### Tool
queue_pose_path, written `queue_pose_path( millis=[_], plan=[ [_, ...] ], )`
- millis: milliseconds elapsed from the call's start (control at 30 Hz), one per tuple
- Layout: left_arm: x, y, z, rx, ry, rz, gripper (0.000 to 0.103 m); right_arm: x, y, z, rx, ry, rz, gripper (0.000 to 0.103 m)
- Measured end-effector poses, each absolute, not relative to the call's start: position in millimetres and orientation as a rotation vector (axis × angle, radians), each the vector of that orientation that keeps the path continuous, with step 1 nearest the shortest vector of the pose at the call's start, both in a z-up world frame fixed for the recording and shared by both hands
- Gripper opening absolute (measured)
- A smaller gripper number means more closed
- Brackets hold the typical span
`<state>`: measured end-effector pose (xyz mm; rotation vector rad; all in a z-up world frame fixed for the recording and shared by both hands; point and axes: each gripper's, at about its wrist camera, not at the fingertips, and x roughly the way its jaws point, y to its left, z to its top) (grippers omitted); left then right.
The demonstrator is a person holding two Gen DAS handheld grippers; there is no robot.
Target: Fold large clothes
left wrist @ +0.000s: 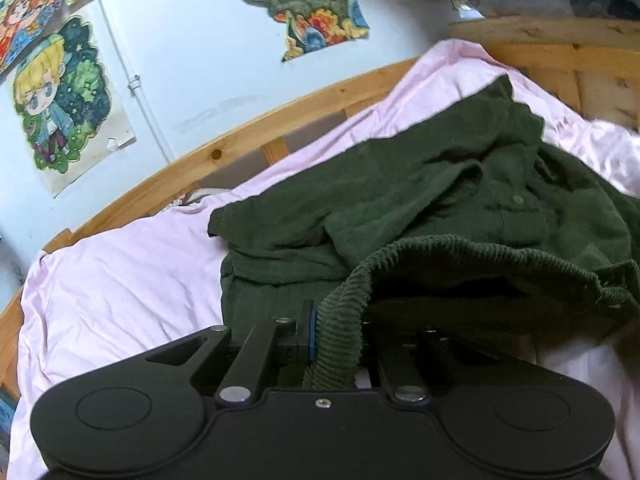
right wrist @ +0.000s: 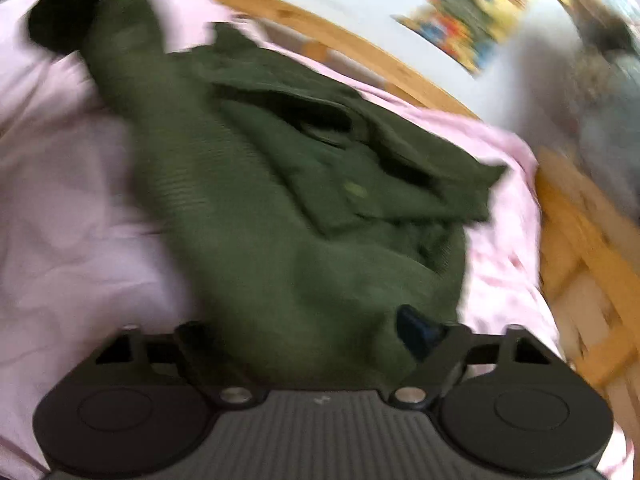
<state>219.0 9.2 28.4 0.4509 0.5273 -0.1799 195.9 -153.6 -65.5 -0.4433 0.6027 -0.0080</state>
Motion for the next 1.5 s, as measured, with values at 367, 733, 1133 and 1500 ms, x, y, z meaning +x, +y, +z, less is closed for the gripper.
queue_pose_path(
  millis=[367, 733, 1133, 1500],
  plan=[
    [172, 23, -31, 0.595, 0.642, -0.148, 0.027, 176, -178, -60, -0.713, 0.629, 0.071, 0.027],
    [149, 36, -51, 0.668, 0.655, -0.117, 0.007, 172, -179, -65, -0.810, 0.592, 0.095, 0.010],
    [82, 35, 35, 0.572, 0.503, -0.097, 0.005, 114, -182, 2, -0.713, 0.411, 0.032, 0.009],
    [-14, 58, 120, 0.353, 0.563, -0.140, 0.006, 11, -191, 70, -0.629, 0.375, 0.108, 0.009]
  ],
)
